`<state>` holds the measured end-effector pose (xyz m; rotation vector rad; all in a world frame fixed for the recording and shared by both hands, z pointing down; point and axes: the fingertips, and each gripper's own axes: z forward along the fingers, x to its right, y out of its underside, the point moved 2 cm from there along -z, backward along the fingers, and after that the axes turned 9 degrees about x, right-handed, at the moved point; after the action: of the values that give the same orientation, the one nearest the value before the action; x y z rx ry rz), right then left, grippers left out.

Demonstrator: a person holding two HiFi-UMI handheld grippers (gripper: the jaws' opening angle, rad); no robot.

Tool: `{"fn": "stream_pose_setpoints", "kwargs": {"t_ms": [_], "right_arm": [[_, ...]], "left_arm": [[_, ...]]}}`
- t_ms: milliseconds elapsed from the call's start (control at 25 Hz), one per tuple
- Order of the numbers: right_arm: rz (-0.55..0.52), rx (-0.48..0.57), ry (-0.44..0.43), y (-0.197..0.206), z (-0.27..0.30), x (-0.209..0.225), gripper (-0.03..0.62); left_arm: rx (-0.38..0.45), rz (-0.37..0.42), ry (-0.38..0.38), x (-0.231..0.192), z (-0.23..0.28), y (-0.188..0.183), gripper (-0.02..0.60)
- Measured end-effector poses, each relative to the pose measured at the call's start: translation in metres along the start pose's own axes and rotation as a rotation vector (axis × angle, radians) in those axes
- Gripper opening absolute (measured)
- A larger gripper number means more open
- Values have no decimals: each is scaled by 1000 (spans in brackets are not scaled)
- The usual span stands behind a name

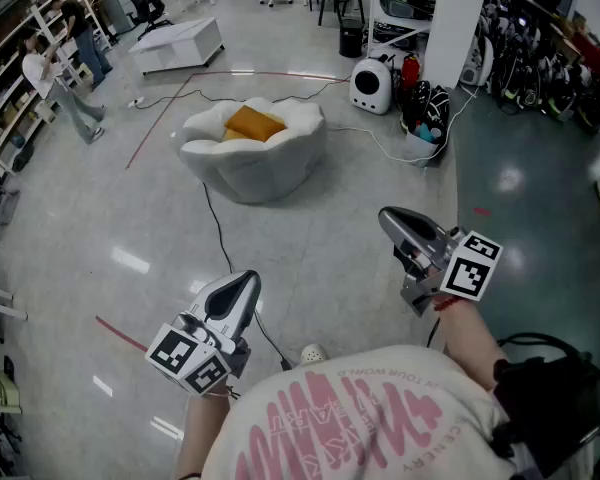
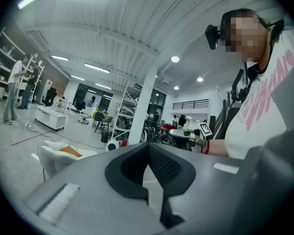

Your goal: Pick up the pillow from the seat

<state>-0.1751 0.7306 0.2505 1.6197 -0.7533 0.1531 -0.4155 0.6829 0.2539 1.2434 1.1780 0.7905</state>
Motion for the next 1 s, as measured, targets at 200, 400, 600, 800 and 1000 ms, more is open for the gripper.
{"fn": "stream_pose_setpoints", "kwargs": {"t_ms": [200, 400, 600, 800, 1000], "right_arm": [[11, -11, 1, 5, -1, 4, 5], [9, -19, -1, 5, 4, 7, 5], [16, 7, -54, -1, 22, -4, 6], [23, 73, -87, 0, 47, -15, 6], [-35, 84, -98, 11, 66, -21, 21]], "left_arm": [[0, 8, 3, -1, 2, 4, 8], [18, 19, -7, -8, 3, 1, 8], [172, 98, -27, -24, -7, -26, 8], [365, 99, 43, -38, -19, -63, 6], [309, 156, 66, -55, -18, -57, 14]]}}
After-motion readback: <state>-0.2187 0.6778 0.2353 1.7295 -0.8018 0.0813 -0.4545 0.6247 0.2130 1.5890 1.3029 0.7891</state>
